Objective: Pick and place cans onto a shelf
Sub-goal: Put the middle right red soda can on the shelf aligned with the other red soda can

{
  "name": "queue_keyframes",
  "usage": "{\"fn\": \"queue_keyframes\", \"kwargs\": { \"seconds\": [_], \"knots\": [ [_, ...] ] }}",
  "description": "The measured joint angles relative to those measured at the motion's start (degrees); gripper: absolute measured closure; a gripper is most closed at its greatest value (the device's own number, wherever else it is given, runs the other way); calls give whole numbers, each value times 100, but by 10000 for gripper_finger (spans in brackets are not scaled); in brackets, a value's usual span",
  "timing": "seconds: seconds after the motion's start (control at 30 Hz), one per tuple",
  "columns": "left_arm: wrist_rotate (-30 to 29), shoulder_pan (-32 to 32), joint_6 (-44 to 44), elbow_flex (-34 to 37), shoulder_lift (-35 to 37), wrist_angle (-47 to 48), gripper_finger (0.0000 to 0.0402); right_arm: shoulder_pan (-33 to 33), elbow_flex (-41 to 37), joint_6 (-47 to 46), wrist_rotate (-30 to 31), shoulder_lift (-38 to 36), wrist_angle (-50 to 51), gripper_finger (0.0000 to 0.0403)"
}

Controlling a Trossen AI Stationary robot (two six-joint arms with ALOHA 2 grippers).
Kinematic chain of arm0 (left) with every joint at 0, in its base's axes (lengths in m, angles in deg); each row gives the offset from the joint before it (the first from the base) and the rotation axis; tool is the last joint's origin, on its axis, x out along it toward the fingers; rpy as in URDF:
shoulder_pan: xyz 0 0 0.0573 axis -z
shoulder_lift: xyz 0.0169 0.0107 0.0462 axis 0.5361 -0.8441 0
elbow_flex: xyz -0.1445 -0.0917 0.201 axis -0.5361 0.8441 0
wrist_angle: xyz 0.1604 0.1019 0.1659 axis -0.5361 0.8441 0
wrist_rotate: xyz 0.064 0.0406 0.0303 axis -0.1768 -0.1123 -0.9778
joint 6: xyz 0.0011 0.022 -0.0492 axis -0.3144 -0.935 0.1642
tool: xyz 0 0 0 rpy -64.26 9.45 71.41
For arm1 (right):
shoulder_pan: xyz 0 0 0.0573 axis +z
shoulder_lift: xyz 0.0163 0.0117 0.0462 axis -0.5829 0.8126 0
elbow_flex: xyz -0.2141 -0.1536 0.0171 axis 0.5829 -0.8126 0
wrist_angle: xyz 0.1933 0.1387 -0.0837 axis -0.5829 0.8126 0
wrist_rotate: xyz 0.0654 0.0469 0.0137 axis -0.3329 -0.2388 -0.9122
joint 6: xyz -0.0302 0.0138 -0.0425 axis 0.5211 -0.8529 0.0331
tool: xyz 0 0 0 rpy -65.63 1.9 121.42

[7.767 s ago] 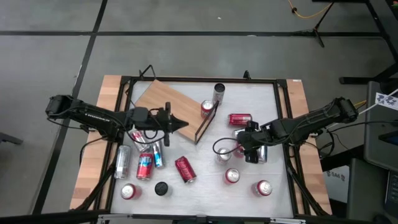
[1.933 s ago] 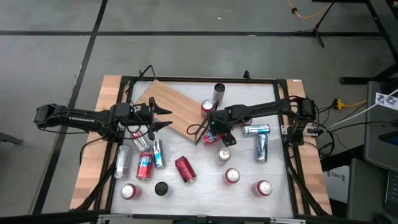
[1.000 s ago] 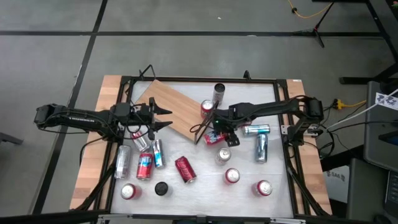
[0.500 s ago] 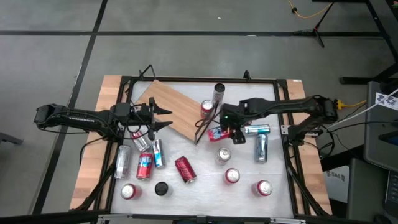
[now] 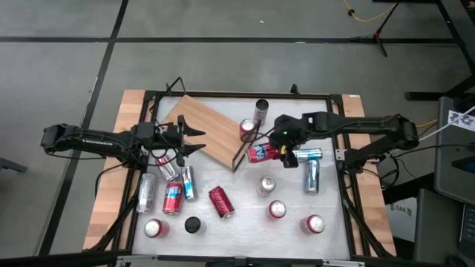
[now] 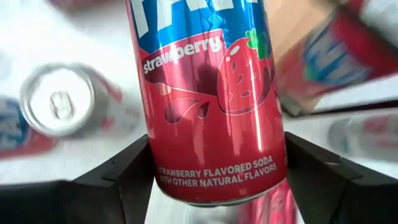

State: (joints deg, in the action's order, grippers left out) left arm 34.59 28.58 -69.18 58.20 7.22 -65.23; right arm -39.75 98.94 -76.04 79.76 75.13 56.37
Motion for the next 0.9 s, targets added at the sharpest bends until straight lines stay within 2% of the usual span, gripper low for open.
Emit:
{"fn": "queue_keyframes", "kwargs": {
  "seconds": [0.57,0.83,0.9],
  "knots": [
    [2,0,-37,-2,0,-1069,190,-7,2,160,475,-203,-2261,114],
    [-17,-2,-174,-4,-102,-1709,190,-9,2,199,1393,-93,-3579,114],
    [-179,0,-166,-4,-118,-1939,190,-7,4,213,1660,-80,-3841,114]
  ]
}}
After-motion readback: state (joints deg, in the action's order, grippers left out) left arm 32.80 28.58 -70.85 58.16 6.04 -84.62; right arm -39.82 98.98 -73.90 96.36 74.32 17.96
